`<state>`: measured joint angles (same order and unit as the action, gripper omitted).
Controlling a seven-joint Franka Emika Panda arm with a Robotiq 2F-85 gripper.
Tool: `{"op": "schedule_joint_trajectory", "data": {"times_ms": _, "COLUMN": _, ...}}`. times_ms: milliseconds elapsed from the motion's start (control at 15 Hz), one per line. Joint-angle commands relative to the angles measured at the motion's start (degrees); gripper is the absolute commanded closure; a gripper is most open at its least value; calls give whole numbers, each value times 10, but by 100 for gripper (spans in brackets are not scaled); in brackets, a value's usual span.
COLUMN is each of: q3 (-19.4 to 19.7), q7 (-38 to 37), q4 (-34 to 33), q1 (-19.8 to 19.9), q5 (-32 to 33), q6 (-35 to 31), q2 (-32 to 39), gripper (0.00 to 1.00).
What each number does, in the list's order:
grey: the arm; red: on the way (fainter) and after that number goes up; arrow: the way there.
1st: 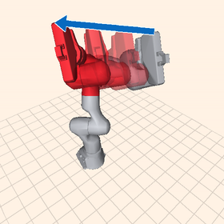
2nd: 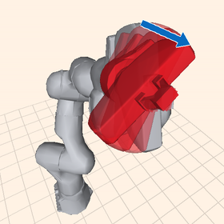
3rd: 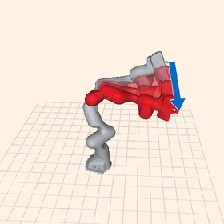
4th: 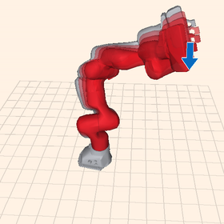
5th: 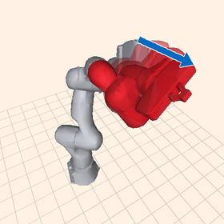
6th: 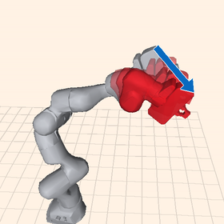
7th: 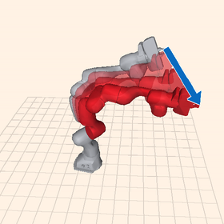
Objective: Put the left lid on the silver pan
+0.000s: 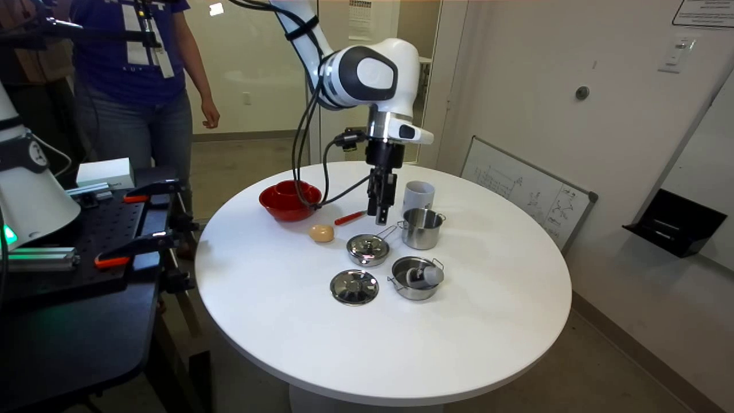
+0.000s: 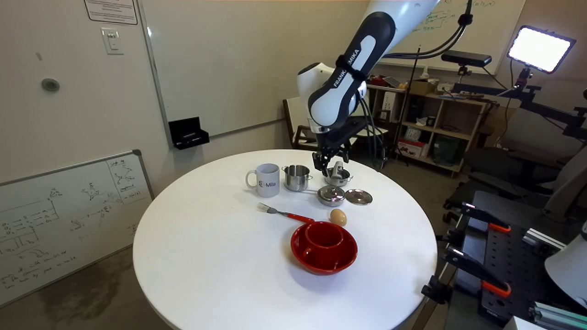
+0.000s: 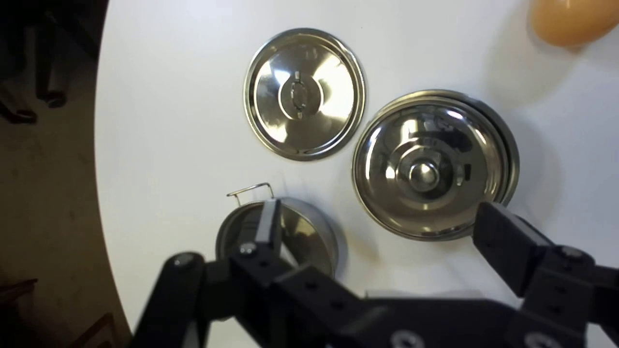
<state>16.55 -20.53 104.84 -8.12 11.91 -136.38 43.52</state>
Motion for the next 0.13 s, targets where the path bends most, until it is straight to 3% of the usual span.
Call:
{"op": "schedule_joint_trajectory", "data": {"times_ms": 0, "q3": 18, "q7": -54, "q4": 72, "q1": -28, "q5": 41, "q6": -8, "q2": -67, "gripper": 0}}
{"op": "schedule_joint_trajectory", "data": {"times_ms": 67, "q3": -4, "q7": -28, "q4": 21, "q1": 0, "q5": 25, "q6": 3, "q2": -27, "gripper": 0}}
